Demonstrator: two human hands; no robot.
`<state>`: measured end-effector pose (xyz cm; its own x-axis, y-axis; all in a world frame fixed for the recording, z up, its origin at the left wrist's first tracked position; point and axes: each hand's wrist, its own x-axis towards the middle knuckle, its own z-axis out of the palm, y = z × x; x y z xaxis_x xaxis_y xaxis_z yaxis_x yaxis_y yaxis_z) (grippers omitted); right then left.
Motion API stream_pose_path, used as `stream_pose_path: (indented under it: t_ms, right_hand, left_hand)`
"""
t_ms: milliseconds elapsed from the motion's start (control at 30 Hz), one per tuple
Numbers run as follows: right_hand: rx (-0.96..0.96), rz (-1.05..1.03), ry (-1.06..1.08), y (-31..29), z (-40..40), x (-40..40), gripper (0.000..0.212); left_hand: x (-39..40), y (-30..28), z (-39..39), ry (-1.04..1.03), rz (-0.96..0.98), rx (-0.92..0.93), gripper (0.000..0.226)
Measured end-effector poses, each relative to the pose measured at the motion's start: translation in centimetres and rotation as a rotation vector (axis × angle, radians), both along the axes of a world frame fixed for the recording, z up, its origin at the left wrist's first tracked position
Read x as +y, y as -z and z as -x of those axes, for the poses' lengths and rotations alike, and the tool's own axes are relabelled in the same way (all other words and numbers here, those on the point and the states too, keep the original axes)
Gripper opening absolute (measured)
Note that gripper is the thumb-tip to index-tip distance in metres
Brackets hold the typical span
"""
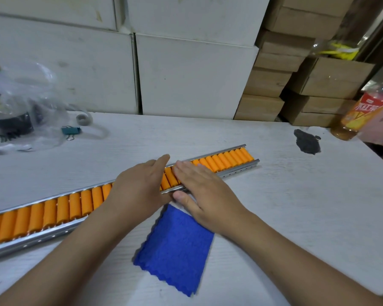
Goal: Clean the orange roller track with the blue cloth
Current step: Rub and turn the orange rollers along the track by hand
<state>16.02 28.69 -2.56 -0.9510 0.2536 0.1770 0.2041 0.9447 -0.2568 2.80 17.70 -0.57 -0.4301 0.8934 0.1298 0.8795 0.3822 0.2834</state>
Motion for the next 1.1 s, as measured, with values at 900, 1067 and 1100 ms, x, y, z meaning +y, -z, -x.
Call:
stream_pose_path:
  t_ms: [900, 1067, 1100]
  right_hand:
    - [0.125, 0.166, 0.243, -2.0, -5.9, 0.1, 0.032]
    - [-0.103, 0.213, -0.091, -1.0, -6.5, -6.8, 0.06]
    - [-0.133, 0.127, -0.098, -0.5, -6.6, -7.3, 0.062]
  left_hand:
    - [0.8, -0.2, -0.3, -0.022, -0.051, -0.09, 0.089]
    - [3.0, 0.0, -1.0, 0.008, -0.046, -0.062, 0.088]
    - [3.5, 0.0, -1.2, 0.013, -0.043, -0.056, 0.087]
